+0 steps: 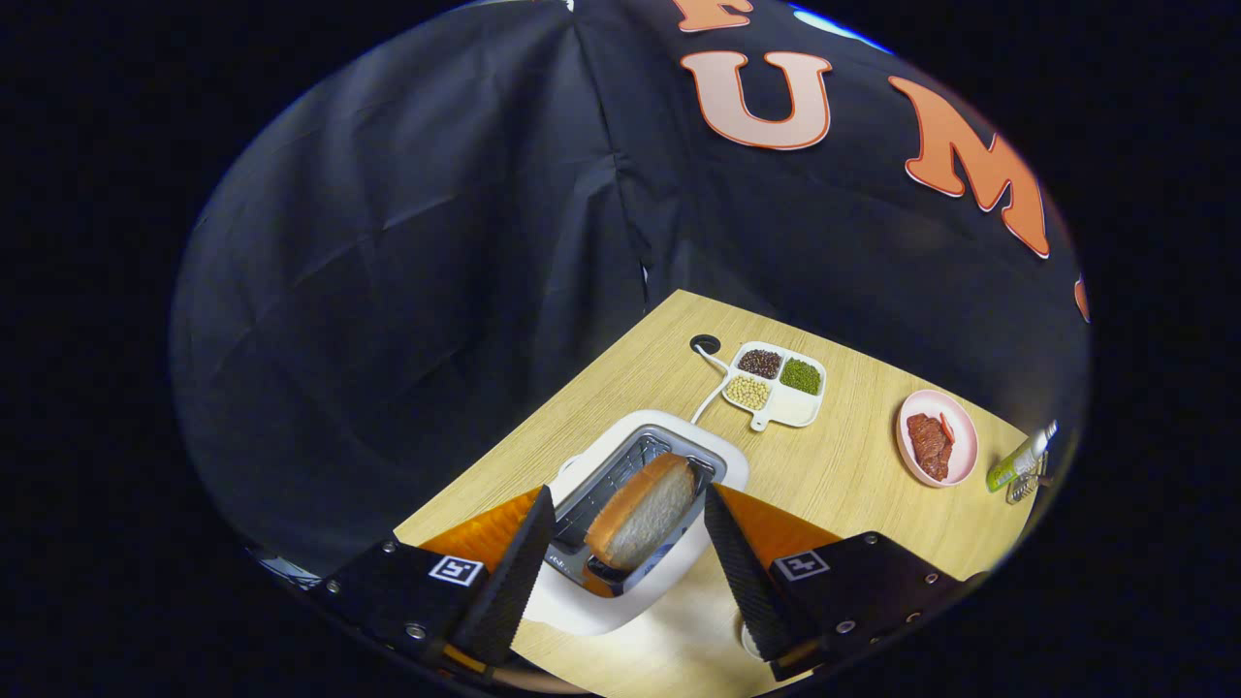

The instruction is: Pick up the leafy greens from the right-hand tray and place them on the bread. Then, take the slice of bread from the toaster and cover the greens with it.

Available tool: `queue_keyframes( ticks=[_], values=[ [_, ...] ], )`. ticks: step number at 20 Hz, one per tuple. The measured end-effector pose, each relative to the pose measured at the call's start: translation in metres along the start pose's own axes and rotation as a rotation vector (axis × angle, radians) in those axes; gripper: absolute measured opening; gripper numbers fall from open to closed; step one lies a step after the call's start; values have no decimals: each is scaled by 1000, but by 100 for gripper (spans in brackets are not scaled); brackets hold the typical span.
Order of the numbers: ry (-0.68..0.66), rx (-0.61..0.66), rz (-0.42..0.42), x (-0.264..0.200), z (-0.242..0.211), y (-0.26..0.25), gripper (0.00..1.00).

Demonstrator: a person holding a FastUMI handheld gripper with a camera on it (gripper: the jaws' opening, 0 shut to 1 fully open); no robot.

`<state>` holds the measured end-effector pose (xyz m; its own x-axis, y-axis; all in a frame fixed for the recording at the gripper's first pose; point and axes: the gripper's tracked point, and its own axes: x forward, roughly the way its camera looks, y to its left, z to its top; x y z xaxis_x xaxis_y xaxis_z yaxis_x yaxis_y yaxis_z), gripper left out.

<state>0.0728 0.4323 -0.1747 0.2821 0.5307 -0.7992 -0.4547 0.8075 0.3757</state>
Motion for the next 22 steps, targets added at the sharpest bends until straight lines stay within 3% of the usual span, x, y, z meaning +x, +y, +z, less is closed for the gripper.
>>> queue_keyframes(
  ticks=[3, 7, 15, 18, 22],
  values=[
    [25, 18, -32, 18, 4, 1, 92],
    [73, 14, -70, 36, -1, 0, 81],
    [103, 48, -147, 35, -9, -26, 37],
    [74, 113, -99, 31, -6, -29, 18],
    [6, 148, -52, 8, 5, -38, 15]
  ],
)
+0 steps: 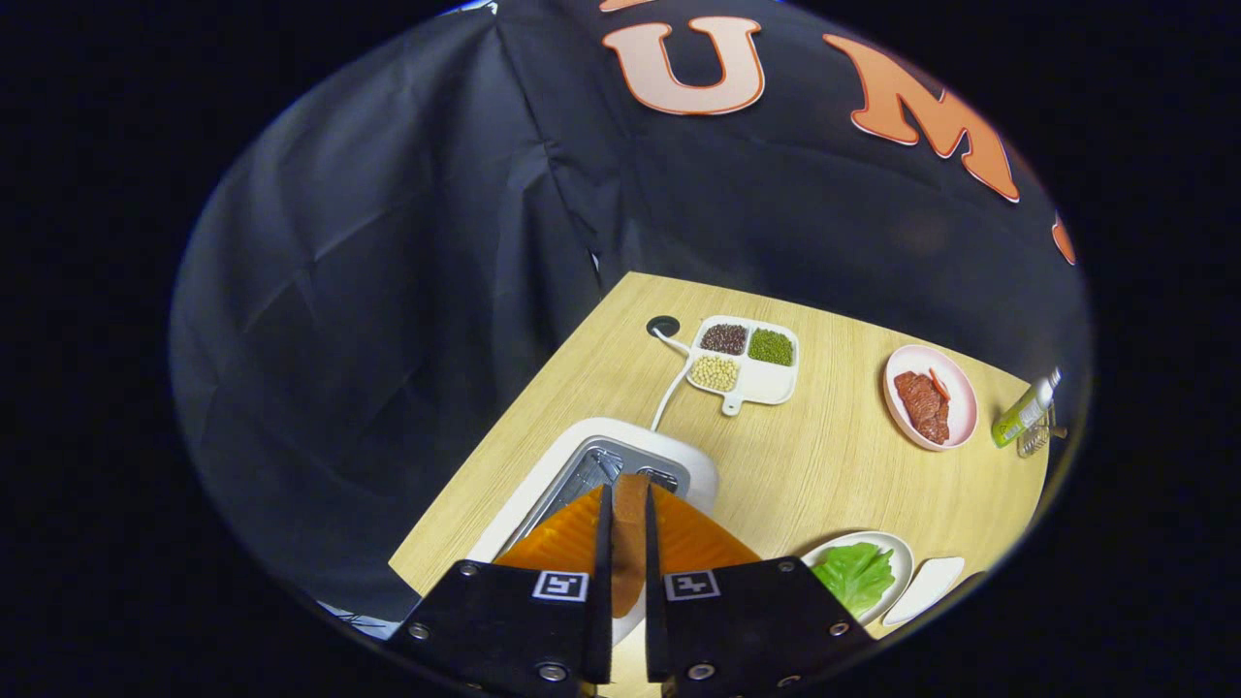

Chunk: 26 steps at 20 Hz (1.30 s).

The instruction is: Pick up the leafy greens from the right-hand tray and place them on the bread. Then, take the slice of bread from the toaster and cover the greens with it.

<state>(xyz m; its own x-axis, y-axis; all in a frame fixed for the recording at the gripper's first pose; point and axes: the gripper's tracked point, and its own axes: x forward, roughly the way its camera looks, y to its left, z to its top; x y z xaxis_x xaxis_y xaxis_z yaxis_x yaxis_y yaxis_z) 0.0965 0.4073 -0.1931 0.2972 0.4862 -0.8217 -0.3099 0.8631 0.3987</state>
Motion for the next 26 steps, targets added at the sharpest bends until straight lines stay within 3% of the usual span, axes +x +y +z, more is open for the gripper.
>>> queue_keyframes(
  ticks=[8, 14, 26],
  values=[
    [-180, 65, 124, -72, 22, -15, 12],
    [-224, 114, 145, -107, 5, -50, 12],
    [-191, 252, 127, -85, -83, -140, 12]
  ],
)
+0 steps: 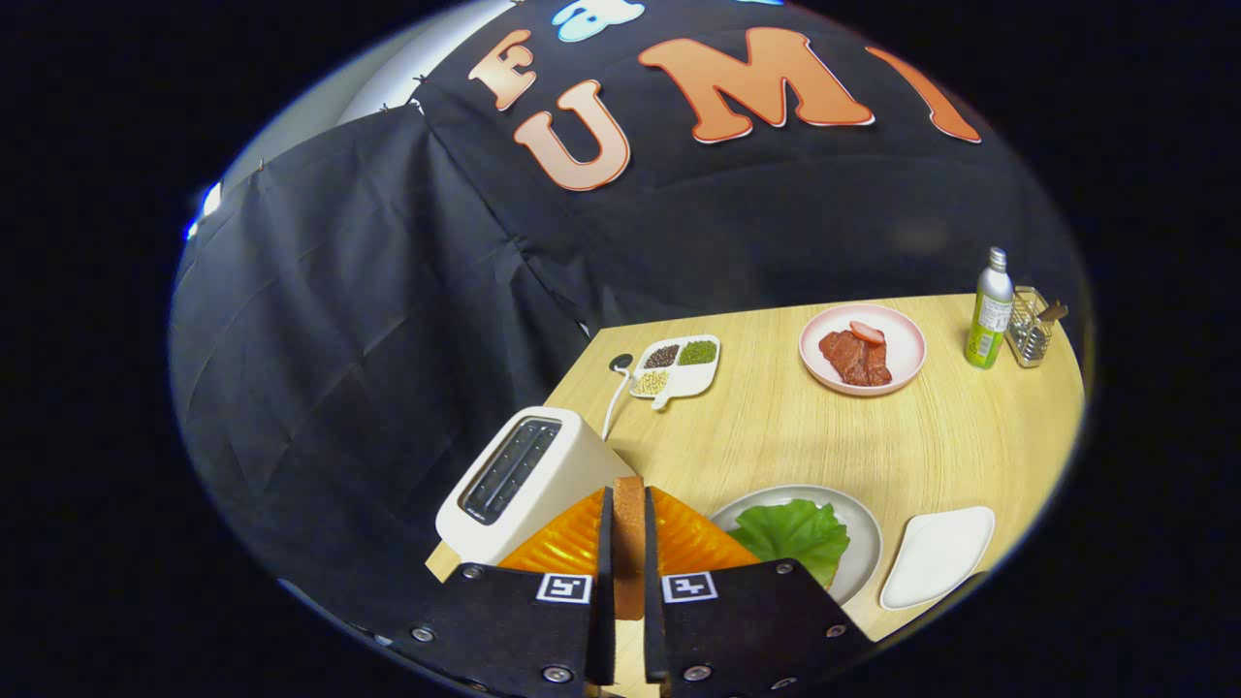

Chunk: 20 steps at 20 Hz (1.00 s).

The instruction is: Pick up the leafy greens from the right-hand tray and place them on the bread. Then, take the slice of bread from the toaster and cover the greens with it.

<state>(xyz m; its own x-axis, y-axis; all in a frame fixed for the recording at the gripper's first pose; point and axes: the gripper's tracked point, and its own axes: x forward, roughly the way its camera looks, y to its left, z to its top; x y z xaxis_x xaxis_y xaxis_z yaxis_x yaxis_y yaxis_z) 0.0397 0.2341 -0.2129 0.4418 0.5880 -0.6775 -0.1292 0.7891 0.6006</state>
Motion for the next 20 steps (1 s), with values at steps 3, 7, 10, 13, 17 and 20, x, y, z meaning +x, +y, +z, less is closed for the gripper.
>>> queue_keyframes(
  ticks=[3, 7, 10, 13, 17, 20],
  values=[
    [34, 31, -7, 8, -21, -27, 12],
    [53, 69, -28, 17, -38, -59, 12],
    [55, 55, -55, 20, -43, -80, 12],
    [61, 57, -70, 23, -52, -97, 12],
    [68, 75, -116, 25, -59, -118, 18],
    [38, 57, -146, 21, -50, -127, 28]
  ],
)
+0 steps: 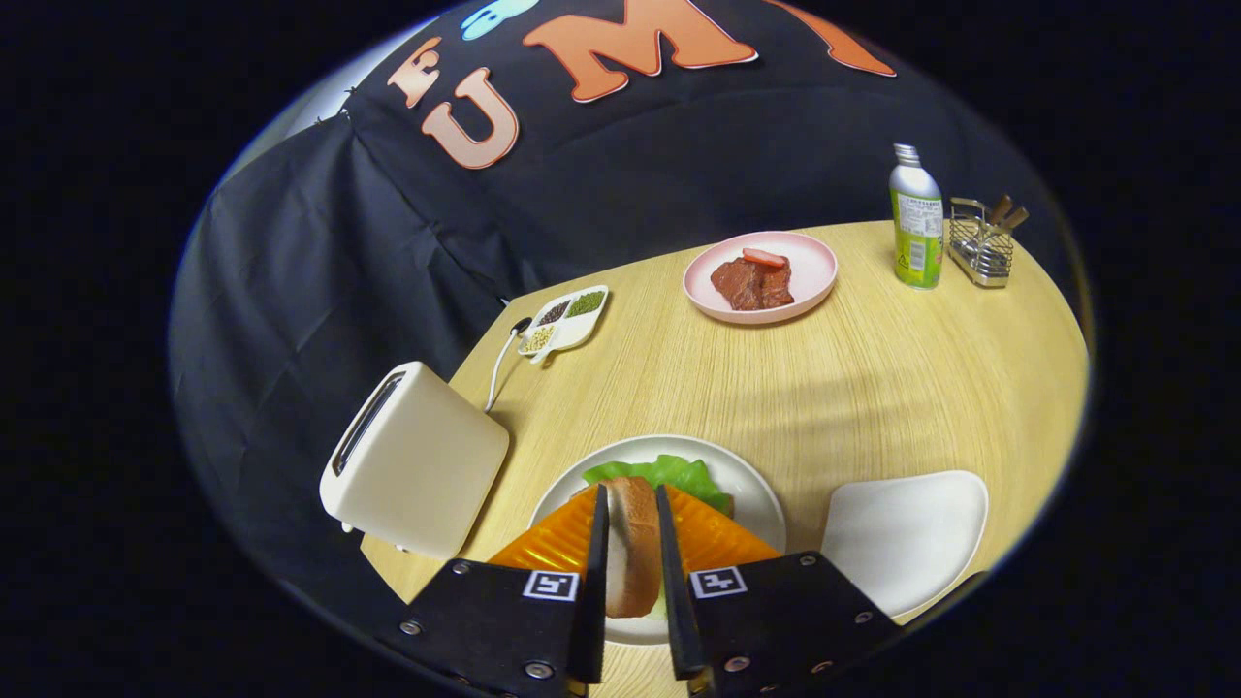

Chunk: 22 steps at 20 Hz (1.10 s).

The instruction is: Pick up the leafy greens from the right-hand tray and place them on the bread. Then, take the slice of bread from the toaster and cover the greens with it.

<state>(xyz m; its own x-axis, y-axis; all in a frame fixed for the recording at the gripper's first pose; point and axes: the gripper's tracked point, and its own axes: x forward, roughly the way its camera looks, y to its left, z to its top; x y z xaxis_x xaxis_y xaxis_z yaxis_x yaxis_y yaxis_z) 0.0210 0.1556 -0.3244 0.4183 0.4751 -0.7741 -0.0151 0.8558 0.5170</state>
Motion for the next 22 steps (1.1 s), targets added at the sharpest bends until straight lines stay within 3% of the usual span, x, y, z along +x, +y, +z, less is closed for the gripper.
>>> queue_keyframes(
  ticks=[4, 12, 18, 22],
  values=[
    [-72, -30, -18, -19, 15, -1, 51],
    [-413, -227, -105, -111, 86, 20, 79],
    [-668, -328, -196, -183, 125, 31, 88],
    [-810, -394, -253, -218, 133, 34, 88]
  ],
)
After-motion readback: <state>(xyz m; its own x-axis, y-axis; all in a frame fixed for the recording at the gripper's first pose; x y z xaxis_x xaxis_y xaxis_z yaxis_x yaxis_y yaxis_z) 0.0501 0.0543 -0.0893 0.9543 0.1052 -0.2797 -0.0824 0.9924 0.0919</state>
